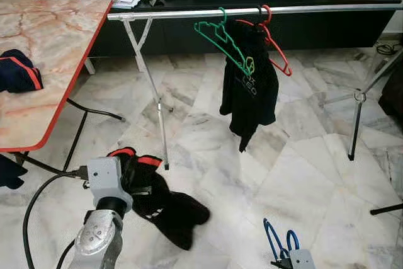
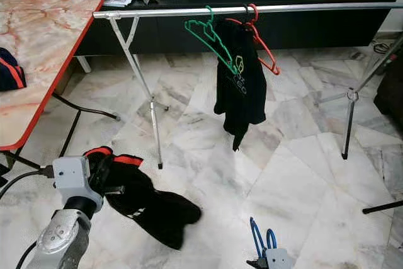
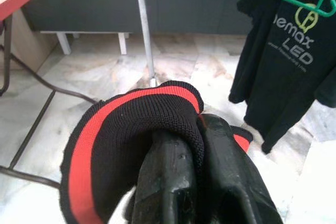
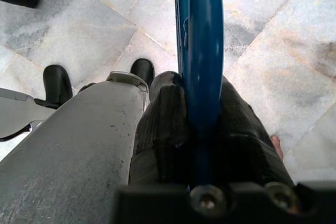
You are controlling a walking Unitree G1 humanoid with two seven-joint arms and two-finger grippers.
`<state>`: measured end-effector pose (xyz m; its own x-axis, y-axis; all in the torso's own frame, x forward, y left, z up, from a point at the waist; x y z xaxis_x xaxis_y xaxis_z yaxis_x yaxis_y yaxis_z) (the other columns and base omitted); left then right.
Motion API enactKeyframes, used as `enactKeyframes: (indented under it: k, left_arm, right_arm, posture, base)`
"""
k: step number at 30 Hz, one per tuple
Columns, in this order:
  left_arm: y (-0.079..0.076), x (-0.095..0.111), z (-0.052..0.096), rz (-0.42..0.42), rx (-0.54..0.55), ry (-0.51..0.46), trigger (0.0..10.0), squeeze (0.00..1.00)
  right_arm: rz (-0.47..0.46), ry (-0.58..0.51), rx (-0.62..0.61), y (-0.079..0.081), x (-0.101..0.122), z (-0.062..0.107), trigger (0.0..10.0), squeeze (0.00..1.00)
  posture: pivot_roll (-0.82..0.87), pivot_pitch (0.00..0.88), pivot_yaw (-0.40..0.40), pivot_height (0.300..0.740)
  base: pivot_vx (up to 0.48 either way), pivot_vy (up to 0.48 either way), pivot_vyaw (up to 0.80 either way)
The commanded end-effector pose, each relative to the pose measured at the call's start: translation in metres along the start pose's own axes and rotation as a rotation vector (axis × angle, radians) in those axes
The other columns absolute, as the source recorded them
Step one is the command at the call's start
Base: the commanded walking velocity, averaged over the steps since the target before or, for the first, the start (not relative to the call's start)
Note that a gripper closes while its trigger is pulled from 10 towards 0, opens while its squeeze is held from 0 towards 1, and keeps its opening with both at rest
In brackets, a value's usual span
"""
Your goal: Hang hanger
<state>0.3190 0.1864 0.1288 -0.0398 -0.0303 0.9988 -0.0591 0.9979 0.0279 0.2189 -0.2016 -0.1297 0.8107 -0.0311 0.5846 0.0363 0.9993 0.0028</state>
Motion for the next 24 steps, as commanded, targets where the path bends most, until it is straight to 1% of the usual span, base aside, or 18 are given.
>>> enactKeyframes:
  k: [1, 3, 7, 11, 12, 14, 15, 17, 22, 24]
  left_arm:
    - [0.0018, 0.0063, 0.0024, -0.004, 0.012, -0.019, 10.0, 0.0]
    - [-0.002, 0.0065, 0.0017, -0.008, -0.004, -0.02, 10.0, 0.0]
    - [-0.0055, 0.0083, 0.0026, -0.018, -0.026, -0.024, 10.0, 0.0]
    - [-0.0044, 0.0091, 0.0016, -0.013, -0.022, -0.017, 10.0, 0.0]
    - [-0.0034, 0.0078, 0.0024, -0.008, -0.014, -0.014, 10.0, 0.0]
    - [-0.0022, 0.0039, 0.0038, 0.002, 0.0, 0.0, 10.0, 0.0]
    - [-0.0031, 0.0019, 0.0048, 0.008, 0.002, 0.01, 10.0, 0.0]
    - [-0.0058, 0.0037, 0.0052, 0.009, -0.008, 0.006, 10.0, 0.0]
    - [-0.0016, 0.0062, 0.0025, 0.003, 0.008, 0.007, 10.0, 0.0]
    - [0.0, 0.0064, 0.0023, 0.003, 0.012, 0.008, 10.0, 0.0]
  right_arm:
    - [0.017, 0.026, 0.01, 0.0022, -0.0114, 0.0016, 10.0, 0.0]
    - [0.018, 0.04, 0.007, 0.0026, -0.0167, 0.0023, 10.0, 0.0]
    - [-0.007, 0.047, -0.005, 0.0018, -0.0209, 0.0031, 10.0, 0.0]
    - [-0.014, 0.034, 0.005, 0.0043, -0.0175, 0.0025, 10.0, 0.0]
    - [-0.014, 0.028, 0.005, 0.0046, -0.0167, 0.0024, 10.0, 0.0]
    - [-0.015, 0.025, 0.008, 0.0052, -0.0165, 0.0024, 10.0, 0.0]
    - [0.0, 0.029, 0.015, 0.0064, -0.0174, 0.0025, 10.0, 0.0]
    - [0.022, 0.032, 0.024, 0.0079, -0.0182, 0.0026, 10.0, 0.0]
    - [0.008, 0.032, 0.016, 0.0076, -0.0201, 0.003, 10.0, 0.0]
    - [-0.013, 0.034, 0.012, 0.0076, -0.0209, 0.003, 10.0, 0.0]
  posture:
    - [0.0, 0.126, 0.016, 0.74]
    - [0.01, 0.107, 0.027, 0.74]
    - [0.0, 0.102, 0.032, 0.74]
    - [0.0, 0.136, 0.03, 0.74]
    - [0.0, 0.153, 0.028, 0.74]
    - [0.0, 0.154, 0.027, 0.74]
    - [0.01, 0.159, 0.027, 0.74]
    - [0.01, 0.174, 0.031, 0.74]
    - [0.02, 0.196, 0.031, 0.74]
    - [0.02, 0.203, 0.032, 0.74]
  base:
    - [0.0, 0.0, 0.0]
    - [0.0, 0.0, 0.0]
    - [0.0, 0.0, 0.0]
    - [0.0, 0.0, 0.0]
    - [0.0, 0.0, 0.0]
    - [0.0, 0.0, 0.0]
    - [0.0, 0.0, 0.0]
    - [0.0, 0.427, 0.0]
    - [0.0, 0.48, 0.75]
    - [0.0, 0.48, 0.0]
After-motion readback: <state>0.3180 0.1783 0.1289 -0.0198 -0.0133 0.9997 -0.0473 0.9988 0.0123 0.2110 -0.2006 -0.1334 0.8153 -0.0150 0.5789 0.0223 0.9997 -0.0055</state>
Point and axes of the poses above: a point about 5 cm out from each wrist's last joint towards the gripper, its own z axis pointing back from the gripper into the wrist, its own x axis along the axis of the wrist's last joint, y = z × x, the point moved 6 cm from there along -z, pointing out of the wrist towards the gripper, and after that the axes turned 6 degrees about -z, right-handed, at the moved point
